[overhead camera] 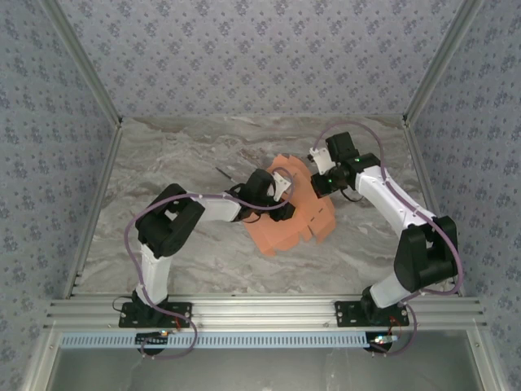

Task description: Fold the paper box

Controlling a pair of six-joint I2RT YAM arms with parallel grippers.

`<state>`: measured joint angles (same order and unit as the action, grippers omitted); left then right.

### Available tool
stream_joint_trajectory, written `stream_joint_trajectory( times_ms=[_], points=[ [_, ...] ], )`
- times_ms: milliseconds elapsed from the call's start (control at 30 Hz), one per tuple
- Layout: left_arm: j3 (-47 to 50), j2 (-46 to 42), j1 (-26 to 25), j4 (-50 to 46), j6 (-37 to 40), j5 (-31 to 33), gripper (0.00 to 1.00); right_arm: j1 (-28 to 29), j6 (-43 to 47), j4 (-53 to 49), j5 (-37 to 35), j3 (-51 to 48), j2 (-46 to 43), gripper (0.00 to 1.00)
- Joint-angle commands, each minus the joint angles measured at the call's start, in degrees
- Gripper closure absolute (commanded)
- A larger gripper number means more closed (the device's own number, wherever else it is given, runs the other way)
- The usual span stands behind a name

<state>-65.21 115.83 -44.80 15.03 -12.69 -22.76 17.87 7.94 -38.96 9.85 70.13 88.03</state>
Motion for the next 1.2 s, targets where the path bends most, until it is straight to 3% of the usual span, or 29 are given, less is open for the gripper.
stream_joint_trajectory(
  times_ms=[0, 200, 600, 867, 1167],
  points=[
    [-2.0, 1.9, -0.3, -0.3, 0.3, -0.2, 0.68, -0.4, 0.6, -0.1, 0.4, 1.2, 1.0, 1.00],
    [-1.5, 3.8, -0.3, 1.3, -1.3, 0.3, 0.72, -0.6, 0.2, 1.7, 4.1, 1.3, 1.5, 1.00],
    [6.5, 4.8, -2.1, 17.8, -12.2, 6.4, 0.79, 1.6, -5.6, 8.9, 11.1, -4.0, -0.3, 1.00],
    [10.3, 4.9, -3.2, 27.7, -17.9, 9.4, 0.81, 3.8, -6.4, 9.8, 6.8, -4.7, -0.8, 1.00],
    [10.4, -1.9, -3.3, 24.1, -16.0, 8.6, 0.71, 3.3, -3.4, 7.0, 0.0, -1.1, -0.5, 1.00]
  ],
)
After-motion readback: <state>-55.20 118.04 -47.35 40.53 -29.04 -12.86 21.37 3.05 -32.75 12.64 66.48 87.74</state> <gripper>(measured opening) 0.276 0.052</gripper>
